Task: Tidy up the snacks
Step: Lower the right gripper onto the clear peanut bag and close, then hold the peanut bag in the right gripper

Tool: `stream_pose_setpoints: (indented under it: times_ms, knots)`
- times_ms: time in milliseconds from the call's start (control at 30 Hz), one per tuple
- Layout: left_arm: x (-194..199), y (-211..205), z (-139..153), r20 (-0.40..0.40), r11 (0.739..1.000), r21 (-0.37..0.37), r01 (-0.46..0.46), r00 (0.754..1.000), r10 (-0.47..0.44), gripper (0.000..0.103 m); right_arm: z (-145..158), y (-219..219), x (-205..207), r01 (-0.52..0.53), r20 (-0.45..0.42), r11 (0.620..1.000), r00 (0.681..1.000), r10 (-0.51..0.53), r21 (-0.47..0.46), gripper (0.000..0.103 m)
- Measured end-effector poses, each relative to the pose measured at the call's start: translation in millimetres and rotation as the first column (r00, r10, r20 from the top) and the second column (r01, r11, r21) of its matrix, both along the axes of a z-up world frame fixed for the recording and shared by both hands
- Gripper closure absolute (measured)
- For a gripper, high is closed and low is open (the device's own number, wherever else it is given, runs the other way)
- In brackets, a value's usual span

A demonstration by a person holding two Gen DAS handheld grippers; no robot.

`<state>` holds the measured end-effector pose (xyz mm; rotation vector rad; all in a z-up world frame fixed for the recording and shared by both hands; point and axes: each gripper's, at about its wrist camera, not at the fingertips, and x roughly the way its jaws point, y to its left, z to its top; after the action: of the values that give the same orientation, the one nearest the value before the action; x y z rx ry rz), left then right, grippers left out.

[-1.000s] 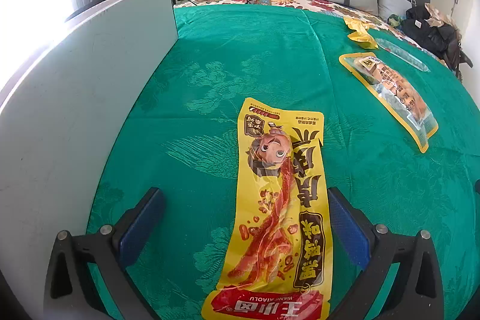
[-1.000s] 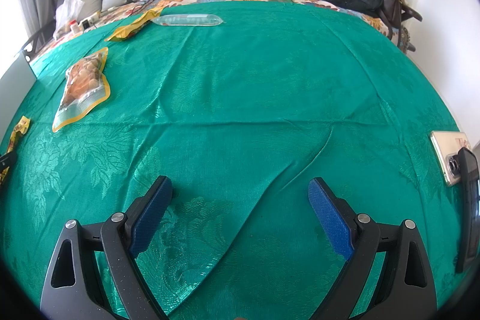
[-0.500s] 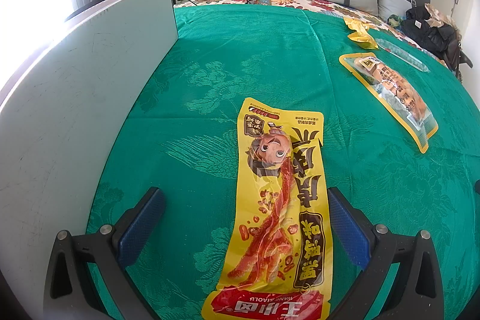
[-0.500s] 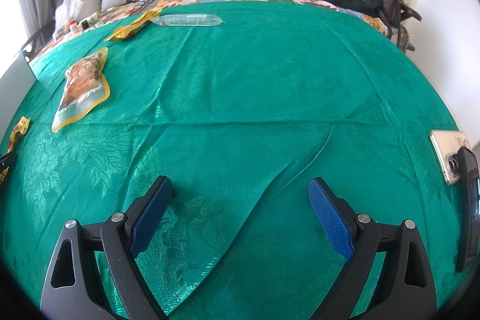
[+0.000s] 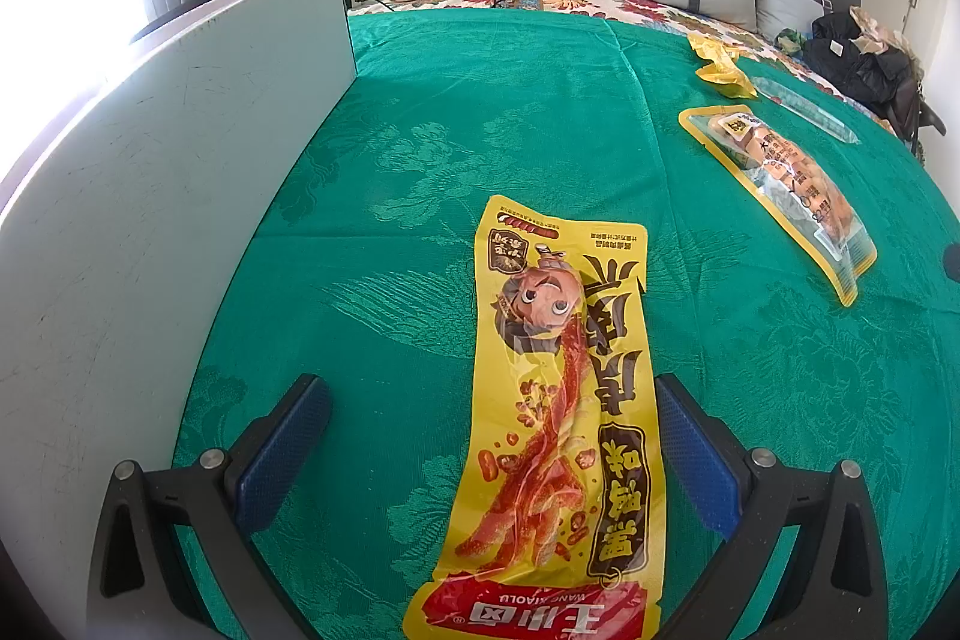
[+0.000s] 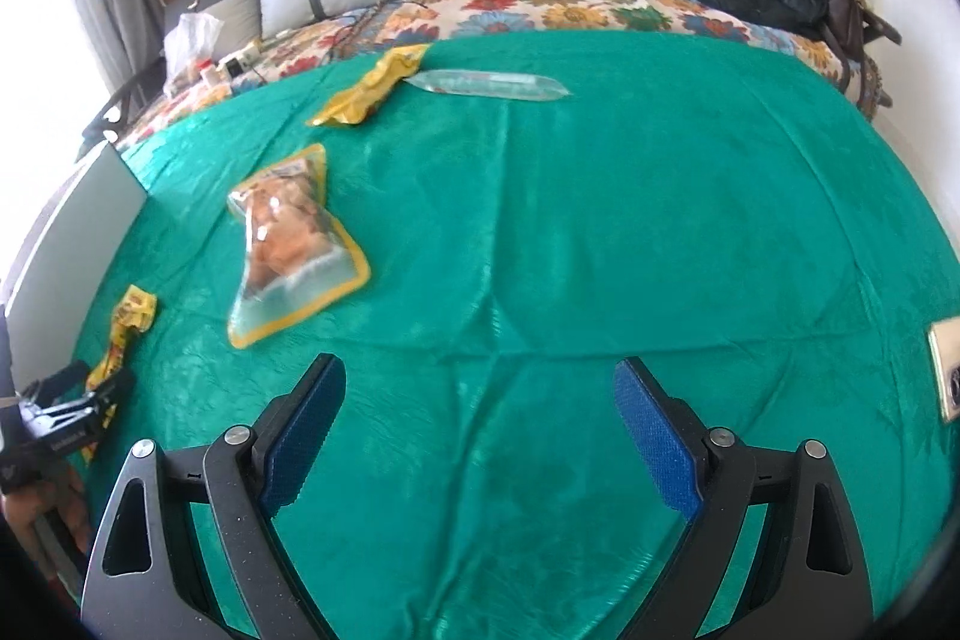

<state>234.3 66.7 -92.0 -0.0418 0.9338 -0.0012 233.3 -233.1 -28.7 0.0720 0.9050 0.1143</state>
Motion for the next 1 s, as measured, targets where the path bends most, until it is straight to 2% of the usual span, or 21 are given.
stream_pose_setpoints:
  times_ms: [100,233,267,367,433,467,533,567,667,800,900,1000]
  knots:
    - [0,0,0,0.000,1.000,0.000,0.000,1.000,0.000,0.000,-1,54,42,-0.123,-0.036,0.992,0.992,0.122,-0.036,0.011]
    - [0,0,0,0.000,1.000,0.000,0.000,1.000,0.000,0.000,-19,103,82,-0.180,-0.087,0.978,0.981,0.171,-0.102,0.011]
    - [0,0,0,0.000,1.000,0.000,0.000,1.000,0.000,0.000,-28,110,89,-0.186,-0.122,0.978,0.977,0.173,-0.100,0.011]
    - [0,0,0,0.000,1.000,0.000,0.000,1.000,0.000,0.000,-47,122,97,-0.189,-0.167,0.962,0.973,0.157,-0.197,0.009]
    - [0,0,0,0.000,1.000,-0.001,0.000,1.000,0.000,0.000,-51,116,95,-0.184,-0.156,0.967,0.975,0.157,-0.178,0.010]
    - [0,0,0,0.000,1.000,-0.001,0.000,1.000,0.000,0.000,-51,108,95,-0.166,-0.154,0.977,0.977,0.146,-0.133,0.012]
    - [0,0,0,0.000,1.000,0.000,0.000,1.000,0.000,0.000,-48,98,92,-0.148,-0.149,0.980,0.981,0.127,-0.134,0.034]
    - [0,0,0,0.000,1.000,-0.001,0.000,1.000,0.000,0.000,-48,93,91,-0.151,-0.164,0.981,0.978,0.130,-0.119,0.040]
    - [0,0,0,0.000,1.000,-0.001,0.000,1.000,0.000,0.000,-44,74,78,-0.146,-0.177,0.985,0.976,0.128,-0.093,0.043]
    - [0,0,0,0.000,1.000,0.000,0.000,1.000,0.000,0.000,-26,38,30,-0.095,-0.112,0.994,0.990,0.089,-0.053,0.043]
    - [0,0,0,0.000,1.000,-0.001,0.000,1.000,0.000,0.000,-14,11,-20,-0.032,-0.057,0.996,0.998,0.027,-0.079,0.043]
    - [0,0,0,0.000,1.000,-0.001,0.000,1.000,0.000,0.000,-14,-10,-67,0.061,-0.015,0.988,0.998,-0.064,-0.140,0.043]
